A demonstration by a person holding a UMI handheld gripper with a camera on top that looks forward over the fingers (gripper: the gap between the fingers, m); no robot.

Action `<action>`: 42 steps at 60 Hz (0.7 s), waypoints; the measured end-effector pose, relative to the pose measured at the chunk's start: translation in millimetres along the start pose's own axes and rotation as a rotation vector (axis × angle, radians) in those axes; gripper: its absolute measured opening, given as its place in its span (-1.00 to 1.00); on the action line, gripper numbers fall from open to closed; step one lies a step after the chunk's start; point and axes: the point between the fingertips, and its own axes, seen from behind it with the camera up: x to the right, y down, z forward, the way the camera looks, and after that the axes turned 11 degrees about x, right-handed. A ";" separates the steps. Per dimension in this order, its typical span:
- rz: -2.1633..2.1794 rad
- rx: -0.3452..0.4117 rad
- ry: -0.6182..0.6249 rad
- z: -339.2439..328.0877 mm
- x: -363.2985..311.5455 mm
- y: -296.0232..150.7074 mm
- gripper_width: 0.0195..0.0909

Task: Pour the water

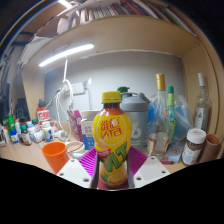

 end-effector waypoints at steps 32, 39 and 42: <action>-0.019 -0.052 0.020 -96.3 -17.7 -22.8 0.80; -0.019 -0.012 0.009 -152.3 -39.8 -44.0 0.82; -0.004 -0.007 0.010 -175.9 -46.7 -48.7 0.81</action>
